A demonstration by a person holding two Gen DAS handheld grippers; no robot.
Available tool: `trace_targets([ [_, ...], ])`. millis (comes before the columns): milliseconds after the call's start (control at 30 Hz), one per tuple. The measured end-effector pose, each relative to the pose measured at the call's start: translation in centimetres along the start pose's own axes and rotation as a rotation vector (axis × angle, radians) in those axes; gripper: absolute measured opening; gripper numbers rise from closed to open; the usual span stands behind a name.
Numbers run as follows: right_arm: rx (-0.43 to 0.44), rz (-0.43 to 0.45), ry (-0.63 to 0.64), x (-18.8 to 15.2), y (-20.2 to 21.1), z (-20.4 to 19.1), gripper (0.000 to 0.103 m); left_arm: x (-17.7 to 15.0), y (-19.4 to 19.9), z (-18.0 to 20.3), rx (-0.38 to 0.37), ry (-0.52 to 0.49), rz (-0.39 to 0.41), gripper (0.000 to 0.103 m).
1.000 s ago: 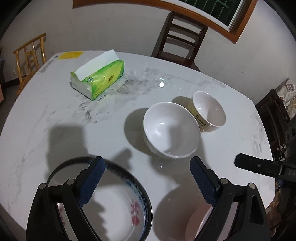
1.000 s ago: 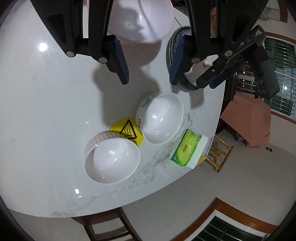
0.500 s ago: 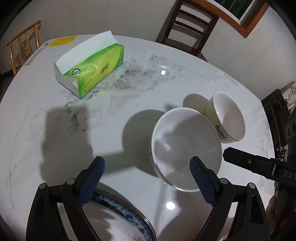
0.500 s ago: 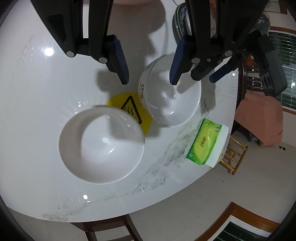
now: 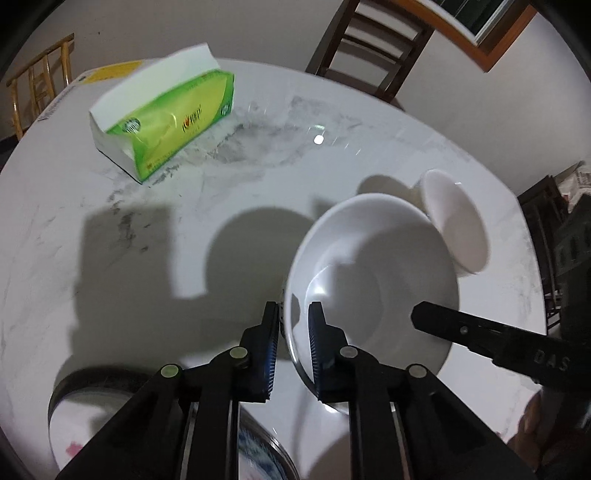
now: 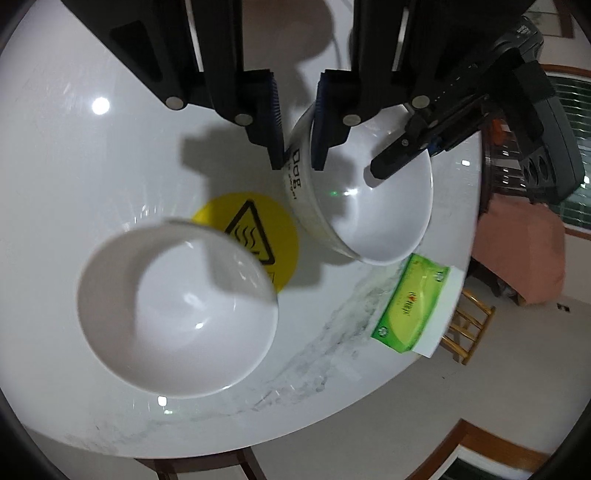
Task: Organize plates and bowls
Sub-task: 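Close both grippers on the blue-banded bowl's rim and lift it, then carry the blue-banded bowl and lower it into the pink bowl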
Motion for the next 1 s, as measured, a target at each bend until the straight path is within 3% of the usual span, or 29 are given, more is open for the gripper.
trace_targets([
  [567,0.029,0.080,0.081,-12.8,10.7,-1.3,0.014,-10.3,10.9,7.0,-0.120,-0.134,0.092,0.019],
  [767,0.019,0.092,0.080,-17.4,12.4,0.1,0.014,-14.8,12.0,9.0,-0.146,-0.185,0.091,0.019],
  [1000,0.029,0.088,0.031,-19.7,11.9,2.5,0.014,-18.4,10.2,10.1,-0.175,-0.204,0.030,0.020],
])
Point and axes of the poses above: each gripper's, at about its wrist camera, not at the fingertips, and y roughly against the way its jaws point, z to its right, x to its top, the point moved 5 cm from there along -y, roughly the way its jaws point, and after that the axes turned 9 degrees about -z, right-handed, at the moved point
